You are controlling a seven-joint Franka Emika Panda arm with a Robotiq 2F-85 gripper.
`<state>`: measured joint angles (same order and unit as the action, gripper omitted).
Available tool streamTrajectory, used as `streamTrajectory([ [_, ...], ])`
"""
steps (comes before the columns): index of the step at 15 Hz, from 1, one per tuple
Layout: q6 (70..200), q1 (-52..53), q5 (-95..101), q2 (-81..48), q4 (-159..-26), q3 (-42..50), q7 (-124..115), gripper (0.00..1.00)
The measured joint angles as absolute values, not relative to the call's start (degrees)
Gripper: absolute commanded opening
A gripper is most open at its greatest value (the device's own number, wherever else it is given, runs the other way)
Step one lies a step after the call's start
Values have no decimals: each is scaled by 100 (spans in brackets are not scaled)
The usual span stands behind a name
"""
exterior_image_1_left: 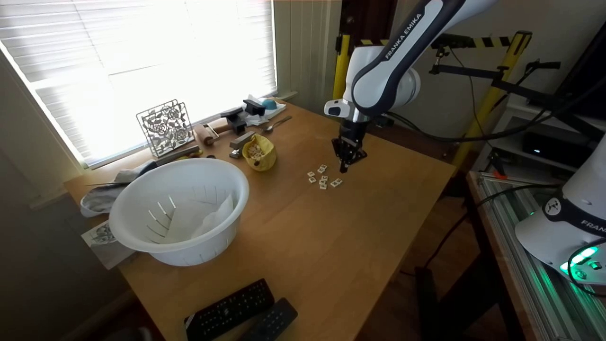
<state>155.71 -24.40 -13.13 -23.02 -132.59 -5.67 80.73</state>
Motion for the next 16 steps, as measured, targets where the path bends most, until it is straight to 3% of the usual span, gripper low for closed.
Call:
streamTrajectory([
  [16, 16595, -2440, -1435, -2577, -13533, -820, 7003, 0],
])
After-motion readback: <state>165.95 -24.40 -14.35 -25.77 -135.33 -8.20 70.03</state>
